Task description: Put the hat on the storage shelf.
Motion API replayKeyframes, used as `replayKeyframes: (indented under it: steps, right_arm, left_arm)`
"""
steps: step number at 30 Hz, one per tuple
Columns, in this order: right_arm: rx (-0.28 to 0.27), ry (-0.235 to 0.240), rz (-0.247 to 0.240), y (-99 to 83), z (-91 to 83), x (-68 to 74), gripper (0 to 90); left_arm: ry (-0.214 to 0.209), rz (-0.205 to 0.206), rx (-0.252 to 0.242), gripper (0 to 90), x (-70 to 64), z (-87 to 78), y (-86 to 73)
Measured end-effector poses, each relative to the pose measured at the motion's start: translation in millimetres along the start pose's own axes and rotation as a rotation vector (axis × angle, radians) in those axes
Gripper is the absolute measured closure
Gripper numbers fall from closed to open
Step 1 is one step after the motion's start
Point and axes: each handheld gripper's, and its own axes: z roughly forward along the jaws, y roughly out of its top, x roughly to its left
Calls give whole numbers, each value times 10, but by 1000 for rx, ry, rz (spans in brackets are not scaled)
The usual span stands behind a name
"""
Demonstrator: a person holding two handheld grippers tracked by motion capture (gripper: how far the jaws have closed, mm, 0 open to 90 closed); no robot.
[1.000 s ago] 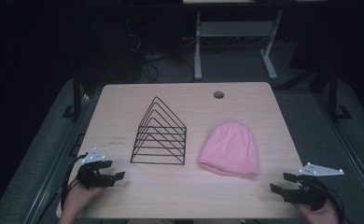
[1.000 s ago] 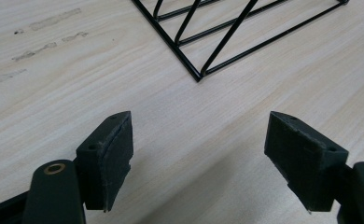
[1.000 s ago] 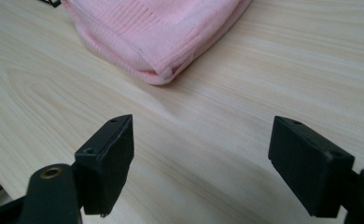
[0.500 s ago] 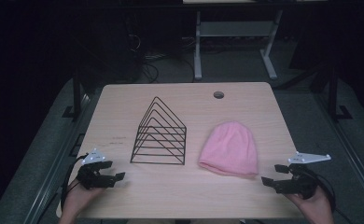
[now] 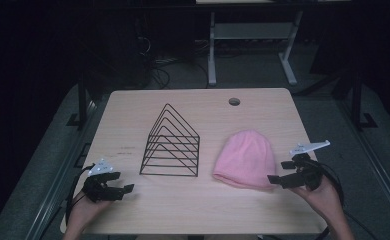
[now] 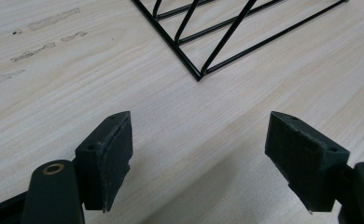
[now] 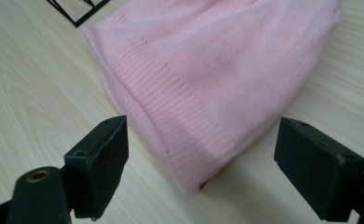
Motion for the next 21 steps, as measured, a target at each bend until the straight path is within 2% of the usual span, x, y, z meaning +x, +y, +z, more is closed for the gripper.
replayKeyframes:
  steps: [9,19,21]
  right_arm:
    - [33,-3,12,265,91,-158,175]
    - [65,-4,-2,548,195,-252,177]
    - [75,-5,-7,635,233,-294,177]
  left_arm:
    - [0,-3,-10,234,18,9,12]
    - [-4,-5,-3,233,16,-9,9]
    - [-6,-17,-11,233,14,-11,5]
